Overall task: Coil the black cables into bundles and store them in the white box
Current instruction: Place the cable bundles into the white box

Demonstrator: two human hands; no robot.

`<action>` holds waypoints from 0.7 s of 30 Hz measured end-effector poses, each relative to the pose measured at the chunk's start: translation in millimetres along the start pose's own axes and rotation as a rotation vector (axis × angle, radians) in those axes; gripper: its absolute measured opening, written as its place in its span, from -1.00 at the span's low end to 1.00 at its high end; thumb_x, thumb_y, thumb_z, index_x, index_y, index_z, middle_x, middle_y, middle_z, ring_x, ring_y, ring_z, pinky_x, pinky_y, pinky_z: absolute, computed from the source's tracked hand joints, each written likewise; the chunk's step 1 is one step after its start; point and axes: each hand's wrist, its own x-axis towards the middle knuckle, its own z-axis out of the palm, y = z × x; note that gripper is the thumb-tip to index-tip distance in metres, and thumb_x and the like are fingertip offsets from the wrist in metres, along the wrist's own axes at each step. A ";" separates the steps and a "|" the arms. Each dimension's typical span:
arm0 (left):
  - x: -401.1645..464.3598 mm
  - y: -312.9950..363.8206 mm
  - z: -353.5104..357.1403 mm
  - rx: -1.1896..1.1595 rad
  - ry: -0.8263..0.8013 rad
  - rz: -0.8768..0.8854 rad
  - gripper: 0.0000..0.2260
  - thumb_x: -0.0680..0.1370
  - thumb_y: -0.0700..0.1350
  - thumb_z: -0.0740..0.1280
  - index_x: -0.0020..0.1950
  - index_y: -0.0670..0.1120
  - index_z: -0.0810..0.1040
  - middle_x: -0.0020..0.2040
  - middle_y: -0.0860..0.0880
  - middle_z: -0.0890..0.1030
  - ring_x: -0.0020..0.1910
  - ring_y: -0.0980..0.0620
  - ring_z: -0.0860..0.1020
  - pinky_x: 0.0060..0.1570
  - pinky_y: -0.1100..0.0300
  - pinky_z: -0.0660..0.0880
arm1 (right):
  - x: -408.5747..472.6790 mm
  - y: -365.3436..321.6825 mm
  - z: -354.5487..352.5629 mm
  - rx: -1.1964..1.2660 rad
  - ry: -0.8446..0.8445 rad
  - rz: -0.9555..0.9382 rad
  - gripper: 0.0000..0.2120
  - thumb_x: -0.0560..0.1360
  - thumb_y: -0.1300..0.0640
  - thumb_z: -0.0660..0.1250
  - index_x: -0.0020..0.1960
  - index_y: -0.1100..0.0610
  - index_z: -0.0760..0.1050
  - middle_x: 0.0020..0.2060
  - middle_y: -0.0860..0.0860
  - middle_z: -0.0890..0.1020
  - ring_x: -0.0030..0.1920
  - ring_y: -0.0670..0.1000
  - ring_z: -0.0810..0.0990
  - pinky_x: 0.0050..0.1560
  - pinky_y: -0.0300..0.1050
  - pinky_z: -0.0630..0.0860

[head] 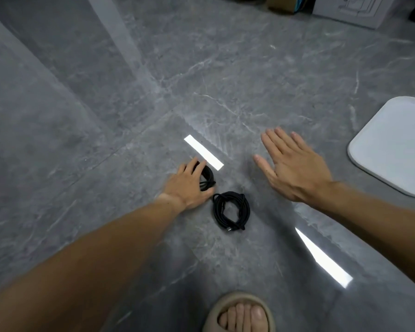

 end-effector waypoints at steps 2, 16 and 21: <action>2.0 -0.5 -2.0 -0.024 -0.017 -0.001 -0.24 0.56 0.33 0.19 0.62 0.04 -0.04 0.62 0.00 0.04 0.54 -0.09 0.11 0.40 -0.04 0.28 | 0.2 -1.4 1.0 0.008 -0.002 -0.003 -0.26 0.58 -0.26 -0.39 0.62 0.14 -0.21 0.62 0.04 -0.15 0.59 -0.04 -0.25 0.51 -0.09 -0.38; 13.5 2.6 -15.9 -0.101 -0.058 -0.051 -0.20 0.47 0.29 0.35 0.59 0.04 0.11 0.51 -0.09 0.25 0.47 -0.15 0.22 0.37 -0.06 0.37 | -3.8 4.5 2.6 0.019 -0.009 0.012 -0.27 0.58 -0.26 -0.39 0.62 0.13 -0.23 0.62 0.03 -0.18 0.59 -0.04 -0.28 0.53 -0.08 -0.38; 18.7 6.8 -26.3 -0.102 0.006 -0.050 -0.22 0.44 0.27 0.37 0.56 -0.01 0.19 0.43 -0.14 0.31 0.42 -0.16 0.23 0.35 -0.03 0.36 | -6.4 14.8 -3.5 0.022 0.005 0.030 -0.26 0.56 -0.25 -0.39 0.62 0.14 -0.21 0.62 0.03 -0.16 0.59 -0.04 -0.25 0.53 -0.09 -0.37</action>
